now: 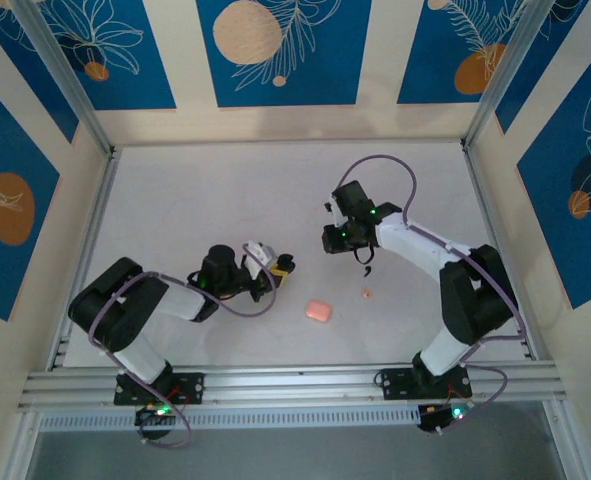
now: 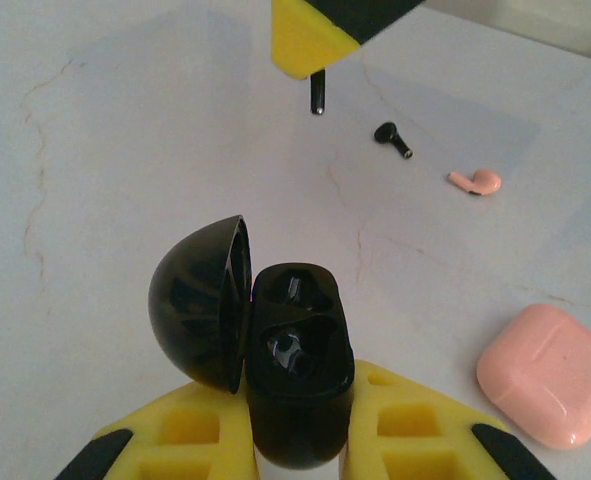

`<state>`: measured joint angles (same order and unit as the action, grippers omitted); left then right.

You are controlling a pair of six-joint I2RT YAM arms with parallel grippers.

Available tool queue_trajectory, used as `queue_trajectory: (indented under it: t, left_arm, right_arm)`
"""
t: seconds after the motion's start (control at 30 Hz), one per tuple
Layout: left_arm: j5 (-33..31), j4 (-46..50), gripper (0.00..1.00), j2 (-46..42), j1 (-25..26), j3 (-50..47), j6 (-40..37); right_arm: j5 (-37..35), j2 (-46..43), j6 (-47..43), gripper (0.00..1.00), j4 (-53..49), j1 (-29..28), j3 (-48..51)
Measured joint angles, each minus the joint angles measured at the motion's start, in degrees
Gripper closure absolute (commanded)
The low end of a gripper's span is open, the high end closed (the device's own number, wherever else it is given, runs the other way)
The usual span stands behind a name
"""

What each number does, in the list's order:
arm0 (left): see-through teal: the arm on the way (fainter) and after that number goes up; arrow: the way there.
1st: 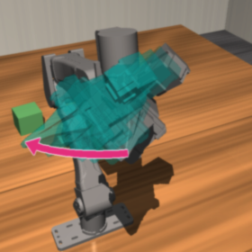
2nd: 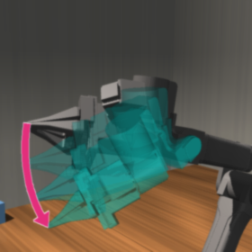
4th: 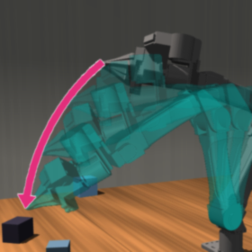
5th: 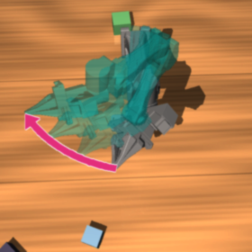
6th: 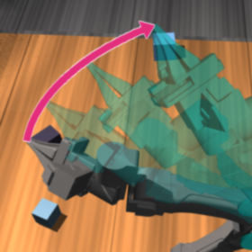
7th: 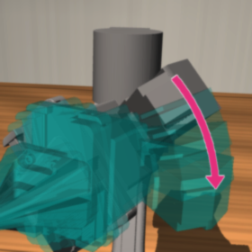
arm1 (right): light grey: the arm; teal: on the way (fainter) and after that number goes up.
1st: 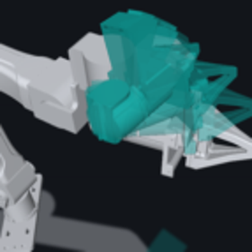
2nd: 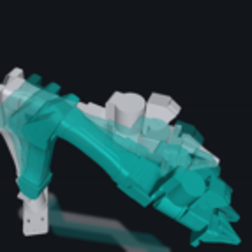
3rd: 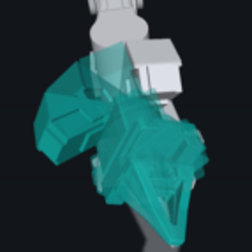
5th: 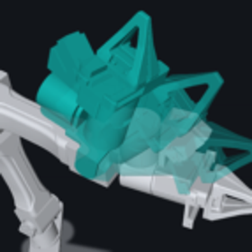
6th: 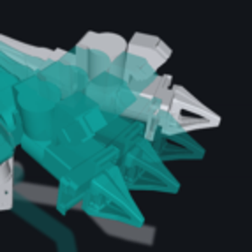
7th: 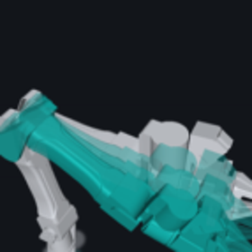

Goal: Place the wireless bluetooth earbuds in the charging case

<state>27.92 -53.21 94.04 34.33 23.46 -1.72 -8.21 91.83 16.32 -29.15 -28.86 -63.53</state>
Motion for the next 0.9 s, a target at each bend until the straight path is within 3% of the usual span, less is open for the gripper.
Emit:
queue_trajectory:
  t: [0.47, 0.9]
  left_arm:
    - [3.39, -6.84, 0.82, 5.6, 0.74, 2.47, 3.34]
    - [6.29, -13.33, 0.82, 7.72, 0.83, 2.54, 7.28]
  right_arm:
    - [3.5, -9.44, -9.77, 0.77, 8.81, -2.43, 3.98]
    - [7.15, -12.02, -18.36, 0.77, 10.45, -6.67, 5.6]
